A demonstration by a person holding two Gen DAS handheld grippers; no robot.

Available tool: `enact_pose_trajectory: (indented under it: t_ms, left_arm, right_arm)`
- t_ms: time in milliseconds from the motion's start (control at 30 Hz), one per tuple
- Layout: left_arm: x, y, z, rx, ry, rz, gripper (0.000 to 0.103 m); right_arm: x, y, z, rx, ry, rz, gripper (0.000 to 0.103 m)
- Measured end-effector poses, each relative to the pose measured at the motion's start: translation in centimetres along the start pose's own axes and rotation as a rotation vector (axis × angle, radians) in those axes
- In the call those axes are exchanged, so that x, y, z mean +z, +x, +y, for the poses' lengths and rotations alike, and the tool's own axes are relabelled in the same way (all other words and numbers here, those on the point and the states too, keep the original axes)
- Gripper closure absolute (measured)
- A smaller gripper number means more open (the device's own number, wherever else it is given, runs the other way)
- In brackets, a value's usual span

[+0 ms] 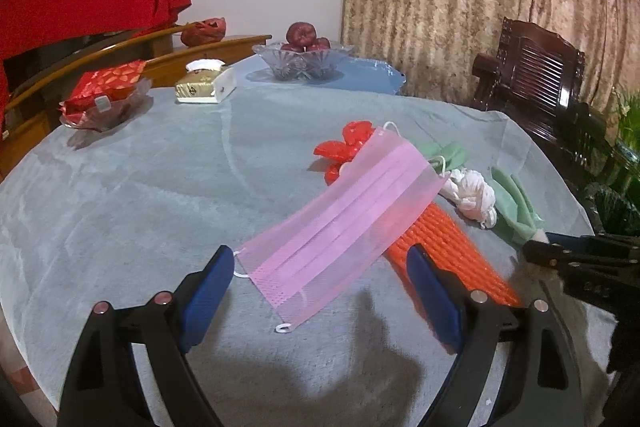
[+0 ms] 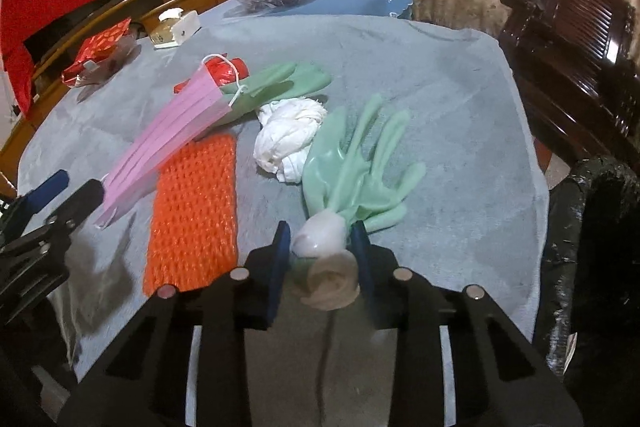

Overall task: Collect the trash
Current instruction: 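Grasp the pink face mask with the left gripper while the right grasps the white bundle on the green glove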

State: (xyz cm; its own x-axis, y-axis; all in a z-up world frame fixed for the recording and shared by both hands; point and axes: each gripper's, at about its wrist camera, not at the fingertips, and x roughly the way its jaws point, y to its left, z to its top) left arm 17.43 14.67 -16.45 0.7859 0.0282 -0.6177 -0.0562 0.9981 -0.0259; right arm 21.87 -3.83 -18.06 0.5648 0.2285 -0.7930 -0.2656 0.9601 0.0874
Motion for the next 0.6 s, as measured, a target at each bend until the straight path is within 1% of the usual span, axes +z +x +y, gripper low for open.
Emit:
enact_pose_trajectory:
  t_ms: [233,367,467,533,567,600]
  left_arm:
    - [0.1,1.3,-1.0,-0.007,0.038,0.043,0.017]
    - [0.3,2.7,-1.1,0.016,0.040,0.095,0.017]
    - [0.4,3.7,-1.1,0.006,0.042,0.133,0.020]
    - [0.3,4.3,-1.2,-0.005,0.049,0.164,0.030]
    - [0.2,4.6,-1.3,-0.014,0.053,0.183,0.040]
    - [0.2,5.1,-1.4,-0.026,0.056,0.207,0.055]
  right_arm:
    - [-0.8,-1.5,-0.5,0.012,-0.003,-0.004,0.075]
    - [-1.1,-1.7,-0.3,0.008,-0.027,-0.004,0.075]
    - [-1.3,-1.7,-0.4,0.011,-0.022,0.001,0.075]
    - [-1.4,-1.7,-0.5,0.010,-0.016,0.003,0.075]
    - [-1.4,-1.6,-0.6,0.011,-0.017,0.003,0.074]
    - [-1.4,-1.6,-0.5,0.010,-0.021,0.002,0.074]
